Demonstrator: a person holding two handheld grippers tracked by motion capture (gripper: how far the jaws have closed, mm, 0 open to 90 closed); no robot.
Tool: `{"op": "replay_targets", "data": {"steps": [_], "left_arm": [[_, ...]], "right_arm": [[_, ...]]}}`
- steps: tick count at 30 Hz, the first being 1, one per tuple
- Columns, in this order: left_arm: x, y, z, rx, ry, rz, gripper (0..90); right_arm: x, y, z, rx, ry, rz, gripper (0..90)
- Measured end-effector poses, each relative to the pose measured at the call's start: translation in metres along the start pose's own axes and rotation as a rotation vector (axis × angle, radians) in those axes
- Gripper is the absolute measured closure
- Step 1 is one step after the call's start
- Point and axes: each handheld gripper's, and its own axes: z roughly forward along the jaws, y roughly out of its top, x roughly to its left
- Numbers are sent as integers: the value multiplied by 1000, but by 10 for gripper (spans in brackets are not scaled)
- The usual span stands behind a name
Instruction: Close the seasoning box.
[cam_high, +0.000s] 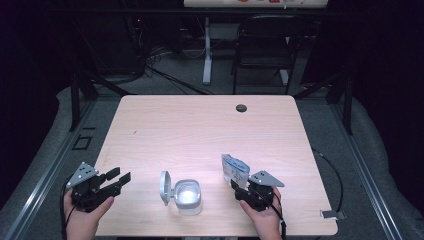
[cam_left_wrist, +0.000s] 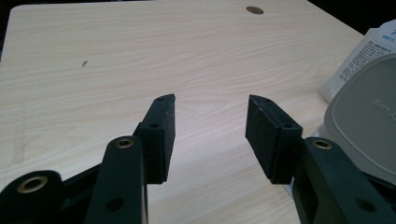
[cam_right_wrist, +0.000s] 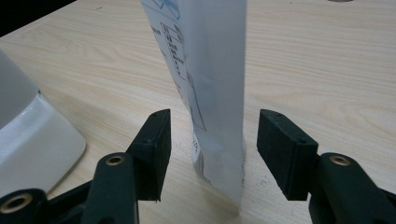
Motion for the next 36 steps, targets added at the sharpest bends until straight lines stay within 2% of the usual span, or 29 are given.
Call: {"op": "replay_targets", "data": {"steps": [14, 27, 32, 34, 36], "left_arm": [[-2, 0, 0, -6, -4, 3, 531], [-8, 0, 3, 5, -13, 22, 538], [-13, 0, 5, 7, -24, 40, 552], [-15, 0, 5, 16, -35, 43, 556], [-17, 1, 5, 3, -57, 42, 566]], "right_arm": [[2, 0, -8, -9, 11, -5, 451], [-3, -4, -28, -18, 7, -14, 444], [-5, -5, -34, -28, 10, -2, 443], [-6, -6, -36, -28, 10, -3, 443], [-7, -6, -39, -28, 9, -4, 443]]}}
